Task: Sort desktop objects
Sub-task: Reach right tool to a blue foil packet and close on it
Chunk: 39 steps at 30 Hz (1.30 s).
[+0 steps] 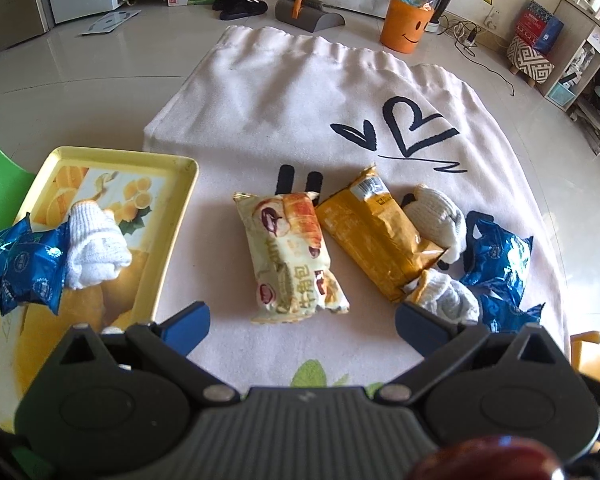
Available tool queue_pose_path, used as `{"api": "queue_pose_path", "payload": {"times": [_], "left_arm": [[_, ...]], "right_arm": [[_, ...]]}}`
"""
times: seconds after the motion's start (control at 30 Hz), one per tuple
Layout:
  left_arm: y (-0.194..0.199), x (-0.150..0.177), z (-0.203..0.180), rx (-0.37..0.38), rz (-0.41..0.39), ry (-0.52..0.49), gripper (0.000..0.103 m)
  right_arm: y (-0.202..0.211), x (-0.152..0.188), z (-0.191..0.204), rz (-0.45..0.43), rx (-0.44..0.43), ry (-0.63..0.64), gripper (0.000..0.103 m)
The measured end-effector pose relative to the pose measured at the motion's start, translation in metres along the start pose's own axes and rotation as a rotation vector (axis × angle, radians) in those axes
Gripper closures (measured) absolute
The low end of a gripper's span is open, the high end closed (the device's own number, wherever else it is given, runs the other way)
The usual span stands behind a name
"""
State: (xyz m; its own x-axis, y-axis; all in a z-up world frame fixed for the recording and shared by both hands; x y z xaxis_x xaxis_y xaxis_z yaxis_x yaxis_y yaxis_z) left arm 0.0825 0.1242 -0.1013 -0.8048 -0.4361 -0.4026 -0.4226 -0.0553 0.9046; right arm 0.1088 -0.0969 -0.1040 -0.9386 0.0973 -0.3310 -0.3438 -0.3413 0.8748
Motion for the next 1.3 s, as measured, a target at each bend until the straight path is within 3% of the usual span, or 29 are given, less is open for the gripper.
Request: {"api": "queue_pose_path", "payload": {"times": [0.27, 0.67, 0.97, 1.17, 1.3], "left_arm": [[-0.008, 0.014, -0.040, 0.052, 0.033, -0.043, 0.001], [-0.031, 0.042, -0.070, 0.069, 0.099, -0.116, 0.001], [-0.035, 0.042, -0.067, 0.065, 0.113, -0.110, 0.001], [-0.039, 0.042, -0.062, 0.063, 0.134, -0.080, 0.001], [-0.037, 0.041, -0.060, 0.067, 0.133, -0.066, 0.001]], "right_arm": [[-0.003, -0.034, -0.068, 0.003, 0.168, -0.084, 0.032], [-0.032, -0.058, -0.122, -0.042, 0.295, -0.184, 0.032], [-0.055, -0.065, -0.124, -0.051, 0.294, -0.205, 0.032], [-0.066, -0.051, -0.115, 0.027, 0.290, -0.160, 0.032], [-0.065, -0.044, -0.099, 0.054, 0.243, -0.105, 0.032]]}}
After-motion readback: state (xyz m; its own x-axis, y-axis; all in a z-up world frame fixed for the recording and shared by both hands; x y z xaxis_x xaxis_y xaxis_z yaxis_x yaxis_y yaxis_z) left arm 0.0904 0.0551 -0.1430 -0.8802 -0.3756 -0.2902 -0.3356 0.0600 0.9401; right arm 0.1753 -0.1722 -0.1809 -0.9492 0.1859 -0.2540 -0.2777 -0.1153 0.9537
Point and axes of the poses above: each gripper's, at about its wrist camera, not at the fingertips, and y roughly against the way its jaws point, z to its left, x to its underside, the point moved 8 cm from there along -y, roughly the way its jaws point, and after that the axes turned 1 degree about z, right-handed, at the moved point
